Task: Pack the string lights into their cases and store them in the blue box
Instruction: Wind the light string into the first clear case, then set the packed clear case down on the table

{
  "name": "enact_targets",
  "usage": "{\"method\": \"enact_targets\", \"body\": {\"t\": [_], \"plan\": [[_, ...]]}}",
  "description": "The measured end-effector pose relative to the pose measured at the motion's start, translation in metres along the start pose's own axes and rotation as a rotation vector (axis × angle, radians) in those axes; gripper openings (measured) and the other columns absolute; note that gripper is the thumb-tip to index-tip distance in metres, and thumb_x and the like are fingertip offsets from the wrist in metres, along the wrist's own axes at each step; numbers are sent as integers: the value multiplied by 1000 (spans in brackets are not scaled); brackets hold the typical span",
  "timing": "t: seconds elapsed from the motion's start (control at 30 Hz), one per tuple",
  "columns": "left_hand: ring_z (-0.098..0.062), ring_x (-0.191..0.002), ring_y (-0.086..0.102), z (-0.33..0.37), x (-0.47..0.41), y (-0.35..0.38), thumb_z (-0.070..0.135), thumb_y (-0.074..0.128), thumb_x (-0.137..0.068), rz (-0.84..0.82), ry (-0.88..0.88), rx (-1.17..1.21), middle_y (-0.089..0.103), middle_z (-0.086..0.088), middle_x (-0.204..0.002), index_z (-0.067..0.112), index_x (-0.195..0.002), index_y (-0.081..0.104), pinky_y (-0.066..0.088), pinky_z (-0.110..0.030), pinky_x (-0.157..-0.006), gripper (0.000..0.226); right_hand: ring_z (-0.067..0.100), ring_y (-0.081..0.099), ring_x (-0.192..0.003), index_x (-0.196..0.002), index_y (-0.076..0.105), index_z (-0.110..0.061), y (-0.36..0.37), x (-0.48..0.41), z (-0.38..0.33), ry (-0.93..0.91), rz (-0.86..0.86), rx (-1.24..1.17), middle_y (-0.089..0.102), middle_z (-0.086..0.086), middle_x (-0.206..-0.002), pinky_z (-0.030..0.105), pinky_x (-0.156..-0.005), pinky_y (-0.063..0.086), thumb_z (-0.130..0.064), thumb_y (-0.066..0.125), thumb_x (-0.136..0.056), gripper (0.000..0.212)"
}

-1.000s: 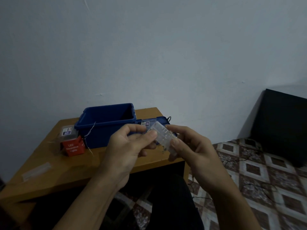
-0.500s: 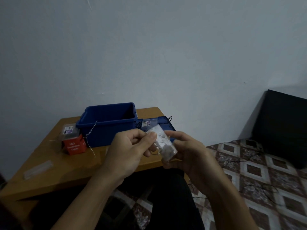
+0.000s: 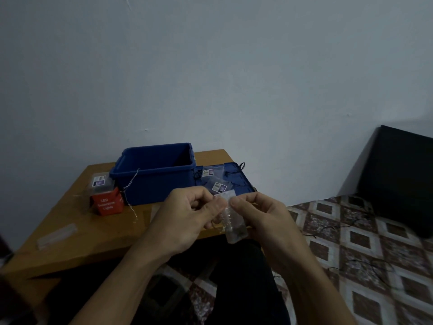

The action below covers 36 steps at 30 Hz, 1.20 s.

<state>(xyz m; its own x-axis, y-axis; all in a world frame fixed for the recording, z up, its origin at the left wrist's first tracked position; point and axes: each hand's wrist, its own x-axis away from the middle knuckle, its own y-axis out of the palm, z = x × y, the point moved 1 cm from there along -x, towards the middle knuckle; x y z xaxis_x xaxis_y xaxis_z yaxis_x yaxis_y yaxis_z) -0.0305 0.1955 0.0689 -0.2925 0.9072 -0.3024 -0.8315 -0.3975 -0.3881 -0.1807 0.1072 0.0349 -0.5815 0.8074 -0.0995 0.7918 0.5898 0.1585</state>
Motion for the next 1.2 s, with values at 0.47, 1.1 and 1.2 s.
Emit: {"method": "enact_targets", "body": {"t": [0.47, 1.1, 1.2], "plan": [[-8, -62, 61, -20, 10, -16, 40, 66, -83, -95, 49, 1, 65, 4, -67, 15, -79, 69, 49, -19, -62, 26, 31, 69, -87, -110, 63, 3, 10, -4, 11, 163, -210, -135, 72, 17, -100, 51, -82, 58, -23, 84, -74, 49], [-4, -78, 67, -91, 26, -61, 42, 57, -96, -82, -321, -43, 75, 8, -92, 28, -97, 77, 53, -24, -67, 24, 25, 69, -86, -103, 68, -3, 69, -25, 80, 270, -231, -134, 72, 13, -96, 39, -75, 59, -19, 70, -92, 19], [-13, -97, 68, -103, 13, -60, 36, 45, -104, 72, -468, 28, 71, 2, -106, 24, -102, 68, 55, -32, -82, 25, 25, 69, -82, -102, 65, -5, 72, -43, 90, 307, -146, -150, 70, 14, -93, 38, -70, 60, -19, 69, -94, 17]]}}
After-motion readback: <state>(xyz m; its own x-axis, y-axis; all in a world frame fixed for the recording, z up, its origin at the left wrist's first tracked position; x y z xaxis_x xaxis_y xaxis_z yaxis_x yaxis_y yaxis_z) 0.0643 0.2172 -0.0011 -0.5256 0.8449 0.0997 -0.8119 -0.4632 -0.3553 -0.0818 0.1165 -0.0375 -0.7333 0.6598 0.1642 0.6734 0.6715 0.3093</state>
